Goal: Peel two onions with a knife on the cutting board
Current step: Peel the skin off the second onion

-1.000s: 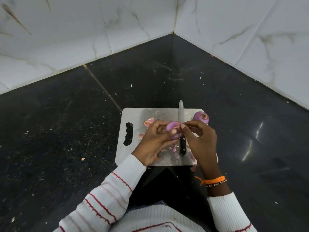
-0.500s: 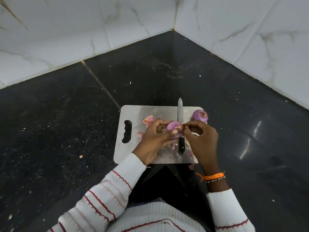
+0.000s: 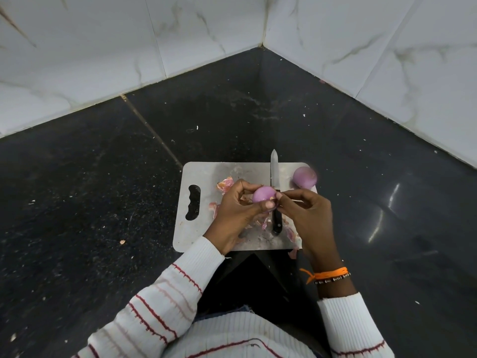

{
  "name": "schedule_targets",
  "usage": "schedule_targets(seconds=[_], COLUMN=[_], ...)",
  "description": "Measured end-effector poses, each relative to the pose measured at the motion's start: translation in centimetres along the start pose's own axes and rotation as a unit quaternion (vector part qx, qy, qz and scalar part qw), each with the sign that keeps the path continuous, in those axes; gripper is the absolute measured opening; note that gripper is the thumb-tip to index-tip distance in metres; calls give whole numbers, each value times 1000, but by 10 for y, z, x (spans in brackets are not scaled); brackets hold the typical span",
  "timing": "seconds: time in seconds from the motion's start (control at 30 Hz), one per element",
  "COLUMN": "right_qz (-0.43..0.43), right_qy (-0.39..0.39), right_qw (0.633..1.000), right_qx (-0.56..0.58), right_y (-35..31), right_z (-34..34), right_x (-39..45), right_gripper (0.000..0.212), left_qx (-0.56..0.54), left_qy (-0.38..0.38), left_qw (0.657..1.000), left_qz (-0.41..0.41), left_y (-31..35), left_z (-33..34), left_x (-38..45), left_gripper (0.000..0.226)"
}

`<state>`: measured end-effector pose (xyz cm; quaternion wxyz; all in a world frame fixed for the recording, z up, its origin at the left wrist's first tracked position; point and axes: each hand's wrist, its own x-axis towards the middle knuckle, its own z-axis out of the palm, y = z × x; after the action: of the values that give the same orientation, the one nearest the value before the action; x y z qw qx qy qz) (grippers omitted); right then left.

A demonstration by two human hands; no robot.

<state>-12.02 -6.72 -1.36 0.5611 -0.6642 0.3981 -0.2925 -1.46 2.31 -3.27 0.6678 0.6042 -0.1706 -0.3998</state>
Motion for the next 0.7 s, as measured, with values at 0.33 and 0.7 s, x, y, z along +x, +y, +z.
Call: schedule_targets(seconds=[0.33, 0.7], right_qz=[-31, -46], right_qy=[8, -38], right_qw=[999, 990], right_qx=[-33, -127], right_y=[-3, 2], right_z=[-5, -2], right_x=[0, 5], right_gripper=[15, 8], left_qx=[41, 18], left_qy=[-2, -16], left_qw=[998, 999], left_qz=[42, 36], left_y=[-4, -6], left_z=[4, 2], left_x=[-1, -1], left_gripper=[37, 33])
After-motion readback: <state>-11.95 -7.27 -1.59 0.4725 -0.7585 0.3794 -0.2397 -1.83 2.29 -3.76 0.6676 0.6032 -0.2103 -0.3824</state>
